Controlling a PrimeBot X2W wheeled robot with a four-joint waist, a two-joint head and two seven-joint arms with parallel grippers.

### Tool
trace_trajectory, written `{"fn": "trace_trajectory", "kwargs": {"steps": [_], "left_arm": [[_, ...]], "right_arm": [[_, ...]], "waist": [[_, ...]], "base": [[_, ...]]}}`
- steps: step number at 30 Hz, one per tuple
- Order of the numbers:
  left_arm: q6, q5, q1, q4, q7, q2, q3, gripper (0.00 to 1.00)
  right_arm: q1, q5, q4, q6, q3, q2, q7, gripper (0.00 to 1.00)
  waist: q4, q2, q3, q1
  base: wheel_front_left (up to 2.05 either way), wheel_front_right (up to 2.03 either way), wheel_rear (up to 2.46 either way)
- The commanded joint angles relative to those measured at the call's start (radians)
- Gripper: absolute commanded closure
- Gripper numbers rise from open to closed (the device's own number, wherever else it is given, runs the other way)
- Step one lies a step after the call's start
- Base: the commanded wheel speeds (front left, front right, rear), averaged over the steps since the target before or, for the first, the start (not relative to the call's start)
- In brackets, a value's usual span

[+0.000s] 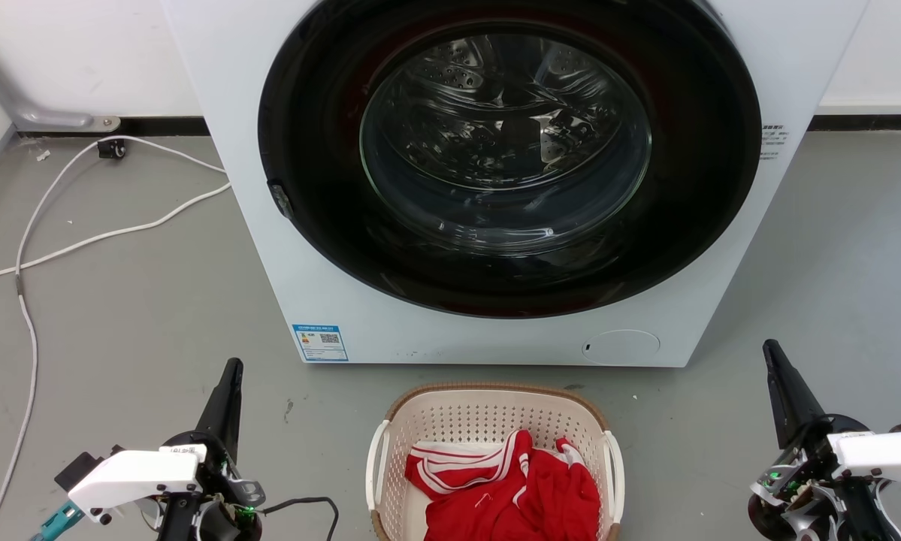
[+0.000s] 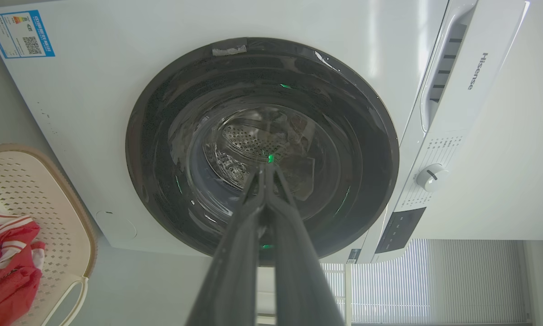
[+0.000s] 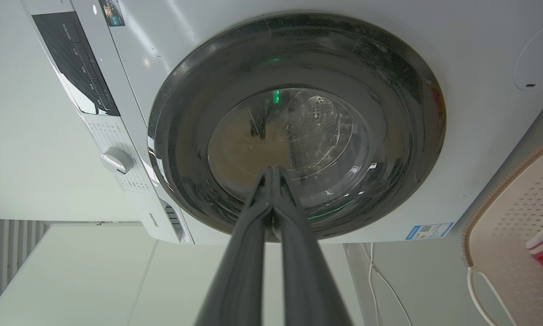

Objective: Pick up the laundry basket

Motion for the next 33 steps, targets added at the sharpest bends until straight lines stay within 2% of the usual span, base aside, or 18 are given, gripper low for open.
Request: {"fn": "trace_trajectory", "kwargs": {"steps": [1,33], "left_arm": [[-0.004,0.004,-0.009,0.001,0.003,-0.001,0.004,1.00],[-0.004,0.004,-0.009,0.001,0.004,-0.002,0.005,1.00]], "right_arm": [[-0.014,-0.002,0.001,0.000,-0.002,0.003,0.004,1.00],[-0.014,-0.005,0.001,0.000,-0.005,0.006,0.006,1.00]], "waist": [[0.000,0.0000,0.000,0.0000],[0.000,0.0000,0.000,0.0000]], "base": [[0.00,0.00,0.00],[0.00,0.00,0.00]]}}
